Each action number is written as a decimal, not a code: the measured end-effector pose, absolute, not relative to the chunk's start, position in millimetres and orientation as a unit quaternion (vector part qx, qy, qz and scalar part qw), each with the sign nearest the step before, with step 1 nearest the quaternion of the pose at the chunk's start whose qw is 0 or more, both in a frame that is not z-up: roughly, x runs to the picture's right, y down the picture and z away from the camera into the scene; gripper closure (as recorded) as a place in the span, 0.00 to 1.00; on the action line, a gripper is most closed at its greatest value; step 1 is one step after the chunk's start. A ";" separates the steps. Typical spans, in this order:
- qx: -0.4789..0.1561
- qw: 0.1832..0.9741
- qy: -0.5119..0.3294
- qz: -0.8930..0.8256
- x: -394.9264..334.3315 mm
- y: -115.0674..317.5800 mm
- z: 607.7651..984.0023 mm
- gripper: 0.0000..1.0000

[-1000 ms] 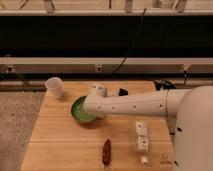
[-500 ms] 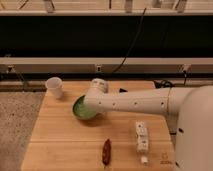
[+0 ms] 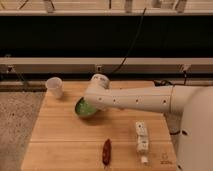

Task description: Pick up the ceramic bowl

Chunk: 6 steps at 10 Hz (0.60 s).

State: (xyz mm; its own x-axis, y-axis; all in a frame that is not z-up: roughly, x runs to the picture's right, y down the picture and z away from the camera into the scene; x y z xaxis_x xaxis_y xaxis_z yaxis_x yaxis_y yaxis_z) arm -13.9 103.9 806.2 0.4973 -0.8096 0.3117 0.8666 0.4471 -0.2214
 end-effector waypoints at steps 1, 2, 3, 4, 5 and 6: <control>-0.175 0.846 -0.081 -0.497 -13.6 100.6 803.5 1.00; -0.173 0.846 -0.081 -0.498 -12.3 97.0 800.8 1.00; -0.172 0.845 -0.082 -0.499 -12.0 94.0 798.9 1.00; -0.171 0.845 -0.082 -0.501 -11.9 91.4 797.4 1.00; -0.170 0.844 -0.082 -0.503 -10.7 87.2 794.7 1.00; -0.169 0.843 -0.082 -0.504 -9.7 84.7 793.0 1.00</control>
